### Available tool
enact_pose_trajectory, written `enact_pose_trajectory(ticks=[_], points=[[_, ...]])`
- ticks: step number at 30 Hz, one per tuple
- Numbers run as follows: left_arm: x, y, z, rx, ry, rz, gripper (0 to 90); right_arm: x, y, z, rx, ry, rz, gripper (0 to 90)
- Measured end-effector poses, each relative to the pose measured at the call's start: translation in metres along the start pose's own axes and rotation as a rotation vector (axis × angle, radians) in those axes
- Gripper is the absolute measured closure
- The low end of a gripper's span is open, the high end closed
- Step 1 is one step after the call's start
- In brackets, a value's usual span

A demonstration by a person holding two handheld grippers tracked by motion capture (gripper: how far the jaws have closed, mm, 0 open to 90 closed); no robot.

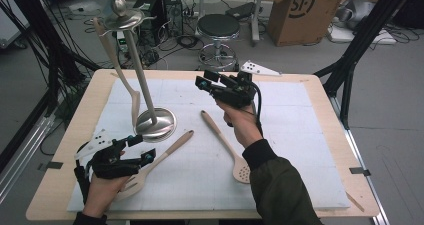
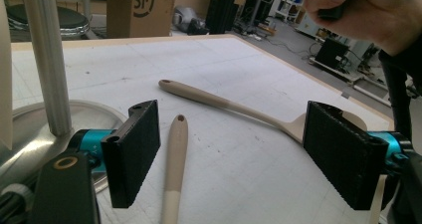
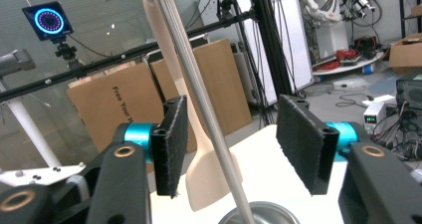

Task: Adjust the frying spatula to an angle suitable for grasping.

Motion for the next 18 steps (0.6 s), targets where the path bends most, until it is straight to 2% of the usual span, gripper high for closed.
enact_pose_trajectory(ticks=[9, 18], points=[[-0.001, 0.001, 0.000, -0.005, -0.002, 0.000, 23.4, 0.011, -0.006, -0.013, 0.002, -0.043, -0.023, 36.3], [-0.002, 0.002, 0.000, -0.008, -0.006, 0.003, 23.3, 0.034, -0.011, -0.032, 0.009, -0.093, -0.060, 34.1]])
Point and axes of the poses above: each handheld gripper's, and its own axes: x roughly backward along the jaws, z roughly out of its top, y roughly to its right, the point moved 5 cm from there along -x, roughly forward along the jaws, and after that the axes turned 13 degrees about z, right-handed, at the moved point
